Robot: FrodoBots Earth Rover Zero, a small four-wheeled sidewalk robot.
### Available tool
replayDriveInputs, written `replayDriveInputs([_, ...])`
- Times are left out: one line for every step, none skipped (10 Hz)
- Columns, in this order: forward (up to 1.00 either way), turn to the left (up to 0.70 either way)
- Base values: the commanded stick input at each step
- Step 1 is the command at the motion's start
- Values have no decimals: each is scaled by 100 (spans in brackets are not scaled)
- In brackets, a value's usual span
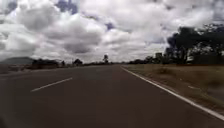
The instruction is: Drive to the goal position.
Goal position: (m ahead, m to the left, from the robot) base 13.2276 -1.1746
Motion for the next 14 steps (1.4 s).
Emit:
replayDriveInputs([84,0])
replayDriveInputs([84,-6])
replayDriveInputs([84,-12])
replayDriveInputs([84,-18])
replayDriveInputs([84,-24])
replayDriveInputs([84,-31])
replayDriveInputs([84,-28])
replayDriveInputs([84,-19])
replayDriveInputs([84,-10])
replayDriveInputs([84,-1])
replayDriveInputs([82,0])
replayDriveInputs([80,0])
replayDriveInputs([80,0])
replayDriveInputs([80,0])
